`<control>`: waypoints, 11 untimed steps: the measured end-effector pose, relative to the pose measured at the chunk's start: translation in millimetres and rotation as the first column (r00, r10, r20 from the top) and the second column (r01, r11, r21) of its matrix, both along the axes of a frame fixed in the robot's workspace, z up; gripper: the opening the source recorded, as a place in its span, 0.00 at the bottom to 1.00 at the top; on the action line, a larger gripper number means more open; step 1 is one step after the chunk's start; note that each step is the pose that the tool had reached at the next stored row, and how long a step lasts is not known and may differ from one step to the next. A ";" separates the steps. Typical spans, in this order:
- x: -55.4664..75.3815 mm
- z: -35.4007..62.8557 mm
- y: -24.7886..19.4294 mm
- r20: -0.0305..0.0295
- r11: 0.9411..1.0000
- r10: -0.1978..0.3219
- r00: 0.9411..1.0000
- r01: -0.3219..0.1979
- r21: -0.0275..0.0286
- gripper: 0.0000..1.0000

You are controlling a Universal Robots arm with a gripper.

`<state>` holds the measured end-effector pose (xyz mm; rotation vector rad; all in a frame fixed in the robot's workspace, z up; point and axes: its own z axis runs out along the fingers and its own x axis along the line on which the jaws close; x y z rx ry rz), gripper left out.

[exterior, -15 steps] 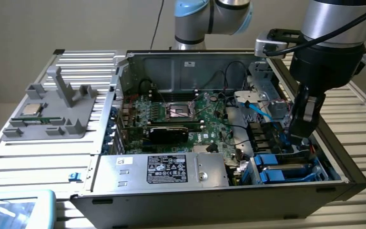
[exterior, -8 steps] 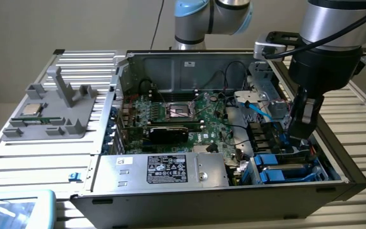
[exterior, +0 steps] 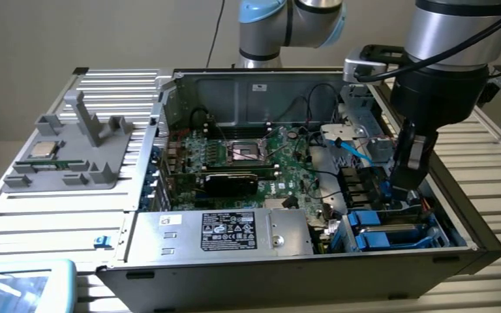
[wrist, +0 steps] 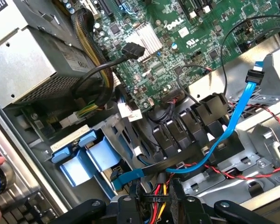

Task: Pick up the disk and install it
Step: 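Insert the first disk wire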

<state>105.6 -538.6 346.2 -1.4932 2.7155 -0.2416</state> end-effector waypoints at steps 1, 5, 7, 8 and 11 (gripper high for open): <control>0.0 -0.2 0.1 0.000 1.000 0.000 1.000 0.000 0.000 0.35; 0.0 -0.5 0.2 0.000 1.000 0.000 1.000 0.000 0.000 0.35; 0.0 -0.6 0.1 0.000 1.000 0.000 1.000 0.000 0.000 0.35; 0.0 -0.7 0.2 0.000 1.000 0.000 1.000 0.000 0.000 0.35; 0.0 -0.7 1.4 0.000 1.000 0.000 1.000 0.000 0.000 0.43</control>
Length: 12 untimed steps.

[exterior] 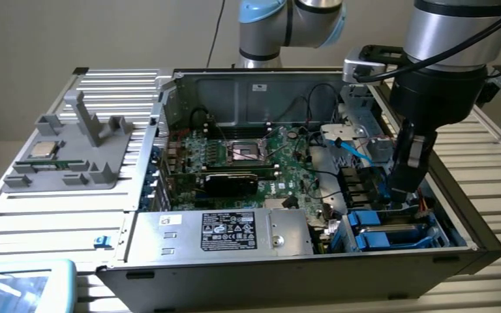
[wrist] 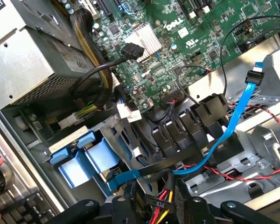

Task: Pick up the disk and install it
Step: 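Insert the first disk wire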

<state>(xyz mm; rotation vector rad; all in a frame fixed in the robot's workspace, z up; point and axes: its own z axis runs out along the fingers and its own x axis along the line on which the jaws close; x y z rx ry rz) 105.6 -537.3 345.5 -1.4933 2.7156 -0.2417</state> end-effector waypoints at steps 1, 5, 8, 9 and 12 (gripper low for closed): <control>0.0 0.0 1.0 0.000 1.000 0.000 1.000 0.000 0.000 0.43; 0.0 0.3 6.8 0.000 1.000 0.000 1.000 0.000 0.000 0.50; 0.6 4.7 8.2 0.000 1.000 0.000 1.000 0.000 0.000 0.50; 0.8 7.8 8.5 0.000 1.000 0.001 1.000 -0.001 0.000 0.50; 1.3 21.3 8.9 0.001 1.000 0.001 1.000 -0.001 0.000 0.50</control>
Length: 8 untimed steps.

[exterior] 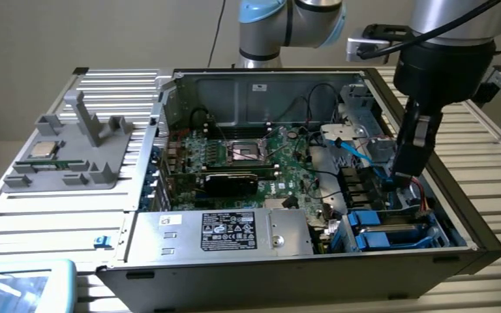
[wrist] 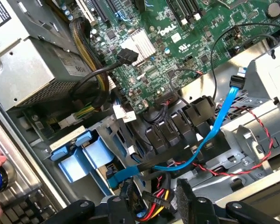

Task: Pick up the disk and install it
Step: 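Insert the first disk wire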

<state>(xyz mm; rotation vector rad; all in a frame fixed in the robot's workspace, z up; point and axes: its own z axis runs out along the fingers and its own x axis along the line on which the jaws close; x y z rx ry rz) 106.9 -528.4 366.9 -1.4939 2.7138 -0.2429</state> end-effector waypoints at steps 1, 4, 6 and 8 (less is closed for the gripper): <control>0.2 4.3 0.0 0.000 1.000 0.000 1.000 0.000 0.000 0.50; 0.9 17.5 0.0 0.000 1.000 0.001 1.000 -0.001 0.000 0.50; 0.9 23.6 0.0 0.000 1.000 0.001 1.000 -0.001 -0.001 0.50; 1.0 29.1 -0.9 0.000 1.000 0.002 1.000 -0.002 -0.002 0.50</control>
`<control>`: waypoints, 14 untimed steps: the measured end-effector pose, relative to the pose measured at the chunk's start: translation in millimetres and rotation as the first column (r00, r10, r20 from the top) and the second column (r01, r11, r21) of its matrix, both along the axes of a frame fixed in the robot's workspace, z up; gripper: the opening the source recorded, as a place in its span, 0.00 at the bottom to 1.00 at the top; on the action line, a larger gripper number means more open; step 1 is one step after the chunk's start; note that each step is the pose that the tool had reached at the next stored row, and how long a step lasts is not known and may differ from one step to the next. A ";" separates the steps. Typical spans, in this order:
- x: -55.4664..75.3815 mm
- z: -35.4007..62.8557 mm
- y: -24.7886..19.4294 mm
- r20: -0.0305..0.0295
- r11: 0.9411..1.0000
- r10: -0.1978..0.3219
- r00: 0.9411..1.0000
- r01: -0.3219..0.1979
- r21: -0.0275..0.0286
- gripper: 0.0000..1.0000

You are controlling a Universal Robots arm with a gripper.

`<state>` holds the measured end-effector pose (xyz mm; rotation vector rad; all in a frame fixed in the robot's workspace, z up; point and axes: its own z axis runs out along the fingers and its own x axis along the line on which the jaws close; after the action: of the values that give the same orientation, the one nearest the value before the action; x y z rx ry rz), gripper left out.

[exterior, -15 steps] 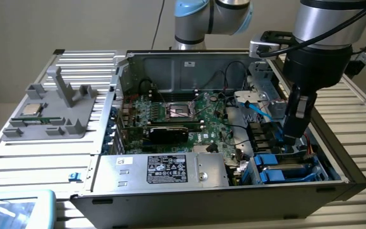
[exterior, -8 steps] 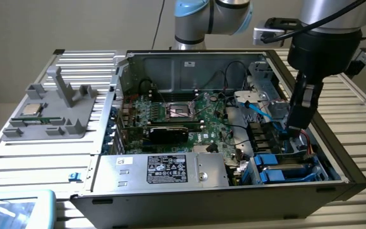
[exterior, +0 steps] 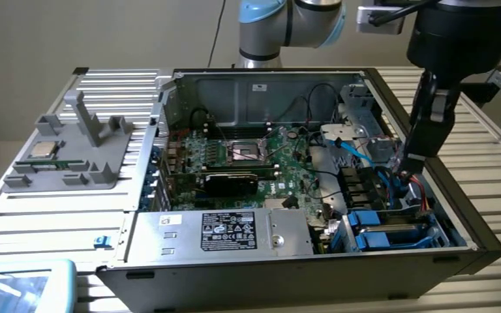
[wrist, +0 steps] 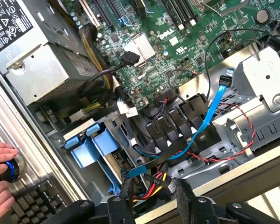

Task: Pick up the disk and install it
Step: 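Insert the first disk wire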

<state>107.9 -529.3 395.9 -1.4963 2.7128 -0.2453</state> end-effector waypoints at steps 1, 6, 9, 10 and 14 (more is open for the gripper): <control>0.0 2.2 -1.3 0.000 1.000 0.000 1.000 0.000 0.000 0.50; 0.0 4.5 -7.5 0.000 1.000 -0.008 1.000 0.008 0.000 0.50; 0.0 4.7 -10.3 0.000 1.000 -0.013 1.000 0.013 0.000 0.50; 0.0 4.6 -11.3 0.000 1.000 -0.014 1.000 0.014 0.000 0.50; 0.0 4.6 -12.4 0.000 1.000 -0.014 1.000 0.014 0.000 0.50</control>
<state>107.9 -541.6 400.6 -1.4776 2.7243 -0.2459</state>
